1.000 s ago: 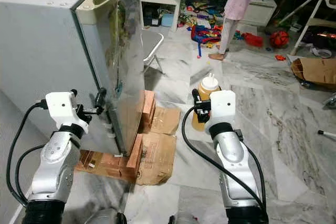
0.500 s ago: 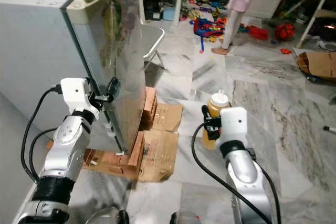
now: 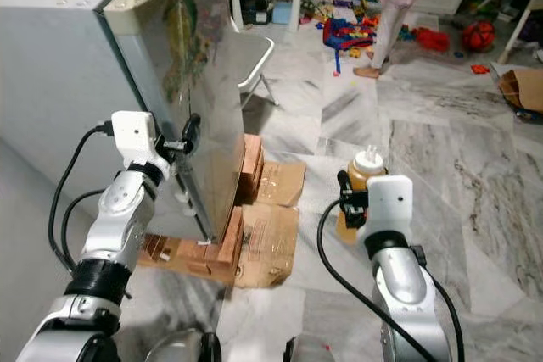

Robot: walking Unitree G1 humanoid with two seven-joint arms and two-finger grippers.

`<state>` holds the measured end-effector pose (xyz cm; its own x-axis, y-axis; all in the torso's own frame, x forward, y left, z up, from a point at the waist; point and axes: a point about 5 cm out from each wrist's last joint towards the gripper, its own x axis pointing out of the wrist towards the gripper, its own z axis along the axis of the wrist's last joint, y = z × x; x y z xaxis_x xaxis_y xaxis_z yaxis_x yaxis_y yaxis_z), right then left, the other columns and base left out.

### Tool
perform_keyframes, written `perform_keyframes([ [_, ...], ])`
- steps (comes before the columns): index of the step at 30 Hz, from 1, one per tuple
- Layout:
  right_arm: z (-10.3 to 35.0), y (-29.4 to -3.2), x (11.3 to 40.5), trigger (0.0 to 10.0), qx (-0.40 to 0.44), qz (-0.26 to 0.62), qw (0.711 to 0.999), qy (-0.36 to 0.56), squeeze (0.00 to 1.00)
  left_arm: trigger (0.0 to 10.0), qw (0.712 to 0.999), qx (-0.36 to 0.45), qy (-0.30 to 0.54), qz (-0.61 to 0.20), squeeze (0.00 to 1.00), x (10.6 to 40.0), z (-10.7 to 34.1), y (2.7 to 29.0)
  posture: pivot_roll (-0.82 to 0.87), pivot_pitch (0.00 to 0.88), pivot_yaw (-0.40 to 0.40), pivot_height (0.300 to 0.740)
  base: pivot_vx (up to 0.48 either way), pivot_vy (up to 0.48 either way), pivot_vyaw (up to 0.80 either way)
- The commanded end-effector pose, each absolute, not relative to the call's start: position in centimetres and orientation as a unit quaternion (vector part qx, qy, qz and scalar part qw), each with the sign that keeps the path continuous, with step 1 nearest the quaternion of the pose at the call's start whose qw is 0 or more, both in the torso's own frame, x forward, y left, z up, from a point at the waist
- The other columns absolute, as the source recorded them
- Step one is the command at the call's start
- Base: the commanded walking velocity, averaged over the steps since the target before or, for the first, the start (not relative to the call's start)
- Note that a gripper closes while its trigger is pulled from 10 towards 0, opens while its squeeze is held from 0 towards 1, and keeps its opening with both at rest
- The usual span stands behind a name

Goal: Restocking fridge

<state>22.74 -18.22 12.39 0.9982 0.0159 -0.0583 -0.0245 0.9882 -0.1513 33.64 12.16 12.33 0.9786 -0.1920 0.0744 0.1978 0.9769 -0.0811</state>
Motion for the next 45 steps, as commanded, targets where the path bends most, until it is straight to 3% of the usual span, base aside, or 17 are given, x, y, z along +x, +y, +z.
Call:
perform_keyframes([
  [1, 12.7, -18.0, 22.7, 10.0, -0.073, 0.012, 0.997, 0.024, 0.00, 10.0, 0.984, -0.025, -0.039, -0.172, 0.00, 33.7, 12.8, 9.2, -0.06, 0.073, 0.010, 0.740, 0.000, 0.000, 0.00],
  [4, 12.4, -18.2, 22.0, 10.0, -0.082, 0.008, 0.996, 0.034, 0.00, 10.0, 0.936, 0.035, -0.046, -0.347, 0.00, 31.9, 13.0, 3.7, -0.06, 0.065, 0.008, 0.740, 0.000, 0.000, 0.00],
  [6, 12.3, -18.4, 21.7, 10.0, -0.086, 0.000, 0.996, 0.036, 0.00, 10.0, 0.916, 0.048, -0.038, -0.396, 0.00, 31.0, 12.6, 2.1, -0.06, 0.061, 0.010, 0.740, 0.000, 0.000, 0.00],
  [8, 12.4, -18.7, 21.3, 10.0, -0.090, -0.012, 0.995, 0.038, 0.00, 10.0, 0.896, 0.048, -0.028, -0.440, 0.00, 30.0, 12.4, 0.8, -0.07, 0.058, 0.012, 0.740, 0.000, 0.000, 0.00],
  [13, 12.4, -19.1, 20.8, 10.0, -0.095, -0.023, 0.994, 0.040, 0.00, 10.0, 0.888, 0.053, -0.037, -0.455, 0.00, 29.2, 12.4, 0.2, -0.07, 0.054, 0.010, 0.740, 0.000, 0.000, 0.00],
  [19, 12.2, -18.9, 21.3, 10.0, -0.092, -0.020, 0.995, 0.040, 0.00, 10.0, 0.934, 0.064, -0.045, -0.349, 0.00, 30.4, 12.0, 3.8, -0.04, 0.051, -0.009, 0.740, 0.000, 0.000, 0.00],
  [22, 12.2, -18.3, 21.6, 10.0, -0.090, -0.012, 0.995, 0.038, 0.00, 10.0, 0.959, 0.076, -0.041, -0.270, 0.00, 30.8, 11.6, 6.8, -0.02, 0.048, -0.022, 0.740, 0.000, 0.000, 0.00],
  [31, 12.5, -18.3, 22.6, 10.0, -0.089, -0.008, 0.996, 0.029, 0.00, 10.0, 0.989, 0.053, -0.025, -0.136, 0.00, 30.7, 11.1, 11.6, -0.02, 0.051, -0.038, 0.740, 0.000, 0.000, 0.00],
  [45, 12.8, -18.2, 24.0, 10.0, -0.089, -0.001, 0.996, 0.017, 0.00, 10.0, 0.994, 0.047, -0.019, -0.102, 0.00, 30.3, 10.7, 12.3, -0.02, 0.041, -0.041, 0.740, 0.000, -0.447, 0.00],
])
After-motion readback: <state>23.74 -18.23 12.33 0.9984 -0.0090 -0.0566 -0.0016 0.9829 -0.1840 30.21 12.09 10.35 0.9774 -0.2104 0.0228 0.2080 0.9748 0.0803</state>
